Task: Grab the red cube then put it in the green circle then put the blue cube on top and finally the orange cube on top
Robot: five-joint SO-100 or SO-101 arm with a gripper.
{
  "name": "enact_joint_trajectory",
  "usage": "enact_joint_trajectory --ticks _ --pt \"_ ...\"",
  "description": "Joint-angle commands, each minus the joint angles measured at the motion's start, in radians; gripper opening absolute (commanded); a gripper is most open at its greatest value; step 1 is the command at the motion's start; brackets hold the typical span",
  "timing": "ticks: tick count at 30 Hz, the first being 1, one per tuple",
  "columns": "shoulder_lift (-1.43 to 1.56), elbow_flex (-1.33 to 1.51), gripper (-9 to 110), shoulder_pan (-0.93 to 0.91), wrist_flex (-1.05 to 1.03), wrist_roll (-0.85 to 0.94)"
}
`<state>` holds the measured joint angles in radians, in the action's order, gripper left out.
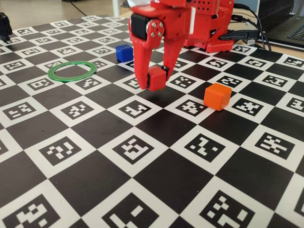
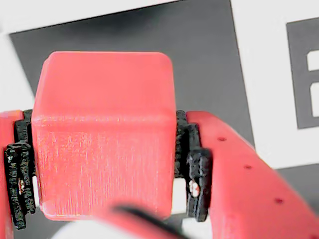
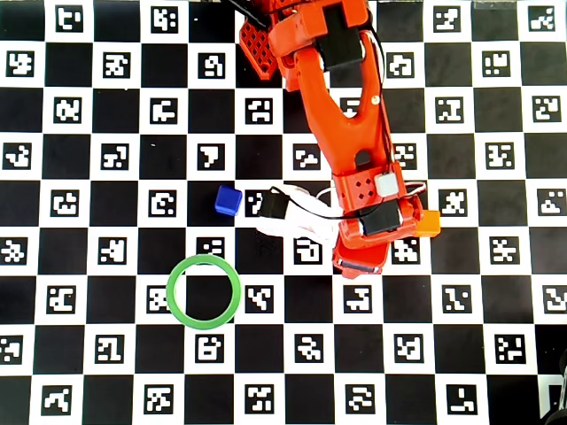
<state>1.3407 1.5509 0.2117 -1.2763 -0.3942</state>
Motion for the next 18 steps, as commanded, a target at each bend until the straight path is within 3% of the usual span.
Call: enact_joint_trajectory --ticks 1,18 --pt "0.169 -0.189 4 -0.048 -0.121 0.087" --pt "0.094 -0.583 3 -0.307 -0.483 0.531"
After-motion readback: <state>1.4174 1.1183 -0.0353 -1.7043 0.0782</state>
